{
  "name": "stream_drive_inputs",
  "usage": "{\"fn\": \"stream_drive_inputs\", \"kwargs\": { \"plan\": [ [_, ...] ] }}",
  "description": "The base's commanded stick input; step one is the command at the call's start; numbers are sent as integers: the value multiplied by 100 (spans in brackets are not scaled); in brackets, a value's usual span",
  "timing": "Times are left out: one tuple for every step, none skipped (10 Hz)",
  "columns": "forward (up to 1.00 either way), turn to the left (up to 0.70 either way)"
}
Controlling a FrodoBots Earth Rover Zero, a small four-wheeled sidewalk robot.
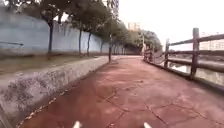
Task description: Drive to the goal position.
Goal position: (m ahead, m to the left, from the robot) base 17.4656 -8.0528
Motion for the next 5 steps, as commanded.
{"fn": "stream_drive_inputs", "kwargs": {
  "plan": [
    [70, -35],
    [70, -35],
    [70, -35],
    [70, -30],
    [70, -3]
  ]
}}
